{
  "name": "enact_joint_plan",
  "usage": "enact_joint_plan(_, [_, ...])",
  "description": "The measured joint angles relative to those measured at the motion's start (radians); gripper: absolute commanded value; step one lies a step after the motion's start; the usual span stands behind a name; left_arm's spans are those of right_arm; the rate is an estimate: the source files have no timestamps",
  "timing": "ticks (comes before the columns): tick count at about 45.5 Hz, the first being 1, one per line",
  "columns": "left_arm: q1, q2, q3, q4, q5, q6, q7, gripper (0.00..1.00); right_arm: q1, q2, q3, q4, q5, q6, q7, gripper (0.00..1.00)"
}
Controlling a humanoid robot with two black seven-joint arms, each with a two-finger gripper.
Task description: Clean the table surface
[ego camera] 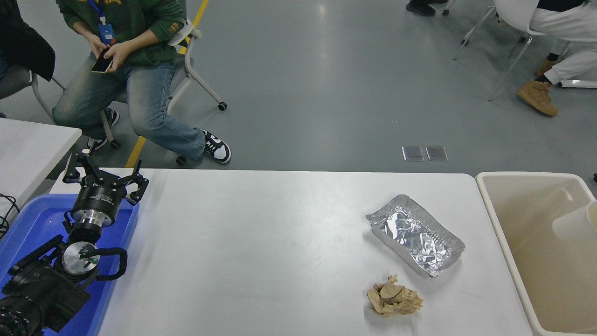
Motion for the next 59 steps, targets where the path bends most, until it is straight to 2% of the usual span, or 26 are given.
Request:
enact_joint_plan(15, [0.0,0.0,0.0,0.0,0.0,0.0,0.0,1.0,-0.035,0.091,0.001,-0.07,0.018,-0.086,-0.009,0.0])
enact_joint_plan(30, [0.0,0.0,0.0,0.0,0.0,0.0,0.0,1.0,-0.074,0.151,0.0,-0.126,0.133,-0.142,-0.051,0.0])
enact_joint_plan(52, [0.0,0.0,0.0,0.0,0.0,0.0,0.0,1.0,-0.106,0.191,0.0,-0.14,0.252,-0.171,-0.097,0.01])
enact_joint_plan(54, [0.0,0.0,0.0,0.0,0.0,0.0,0.0,1.0,-0.107,0.193,-0.001,-0.141,0.255,-0.173,-0.098,0.21])
enact_joint_plan(57, [0.0,0.0,0.0,0.0,0.0,0.0,0.0,1.0,-0.107,0.194,-0.001,-0.141,0.259,-0.176,-0.1,0.73])
enact_joint_plan(58, [0.0,0.0,0.0,0.0,0.0,0.0,0.0,1.0,-0.107,0.195,0.0,-0.141,0.26,-0.177,-0.1,0.88])
enact_joint_plan(59, [0.0,0.0,0.0,0.0,0.0,0.0,0.0,1.0,-0.107,0.195,0.0,-0.141,0.261,-0.178,-0.101,0.95])
